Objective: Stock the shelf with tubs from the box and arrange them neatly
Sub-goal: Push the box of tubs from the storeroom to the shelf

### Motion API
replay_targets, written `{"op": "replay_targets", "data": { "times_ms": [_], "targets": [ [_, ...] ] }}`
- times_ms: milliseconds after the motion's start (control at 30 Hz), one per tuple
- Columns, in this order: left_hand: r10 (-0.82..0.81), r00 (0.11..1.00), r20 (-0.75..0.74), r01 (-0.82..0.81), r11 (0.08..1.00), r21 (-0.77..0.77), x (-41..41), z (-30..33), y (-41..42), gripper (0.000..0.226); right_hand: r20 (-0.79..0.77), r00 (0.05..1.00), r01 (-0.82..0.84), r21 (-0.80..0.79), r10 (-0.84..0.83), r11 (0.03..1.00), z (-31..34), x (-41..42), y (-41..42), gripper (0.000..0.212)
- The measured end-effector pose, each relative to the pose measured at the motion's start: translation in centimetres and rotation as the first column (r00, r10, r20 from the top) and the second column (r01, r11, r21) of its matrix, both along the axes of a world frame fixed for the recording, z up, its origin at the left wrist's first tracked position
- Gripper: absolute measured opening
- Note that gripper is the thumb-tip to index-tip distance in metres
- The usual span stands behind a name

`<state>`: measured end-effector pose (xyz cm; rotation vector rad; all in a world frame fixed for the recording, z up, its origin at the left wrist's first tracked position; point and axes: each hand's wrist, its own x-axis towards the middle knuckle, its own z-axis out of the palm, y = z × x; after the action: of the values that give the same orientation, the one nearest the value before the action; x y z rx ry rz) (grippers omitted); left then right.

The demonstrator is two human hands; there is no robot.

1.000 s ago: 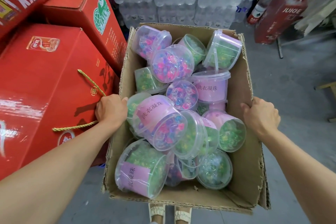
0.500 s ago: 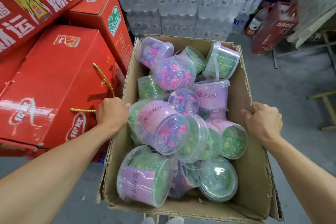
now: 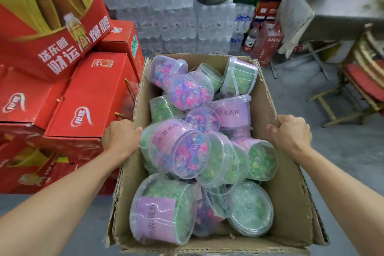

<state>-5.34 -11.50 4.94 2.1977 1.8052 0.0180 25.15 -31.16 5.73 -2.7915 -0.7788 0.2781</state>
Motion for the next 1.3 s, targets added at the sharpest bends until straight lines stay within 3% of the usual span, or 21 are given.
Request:
{"op": "replay_targets", "data": {
  "times_ms": [600, 1000, 1167, 1300],
  "targets": [
    [-0.127, 0.992, 0.023, 0.126, 0.992, 0.028, -14.1, 6.0, -11.2, 0.031, 0.091, 0.994, 0.058, 0.03, -0.061, 0.998, 7.3, -15.9, -15.3, 0.022],
    [0.006, 1.0, -0.005, -0.005, 0.998, 0.068, -25.7, 6.8, -21.3, 0.033, 0.098, 0.991, -0.094, 0.06, 0.087, 0.994, 8.4, -24.6, -22.7, 0.028],
    [0.076, 0.996, -0.049, -0.073, 0.995, 0.061, -31.7, 6.6, -24.3, 0.034, 0.064, 0.982, -0.179, 0.036, 0.176, 0.983, 8.1, -29.0, -23.0, 0.022],
    [0.168, 0.985, -0.049, -0.166, 0.985, 0.037, -37.1, 6.4, -25.6, 0.031, 0.043, 0.966, -0.255, 0.032, 0.253, 0.967, 7.7, -32.9, -21.3, 0.032]
  ]
}}
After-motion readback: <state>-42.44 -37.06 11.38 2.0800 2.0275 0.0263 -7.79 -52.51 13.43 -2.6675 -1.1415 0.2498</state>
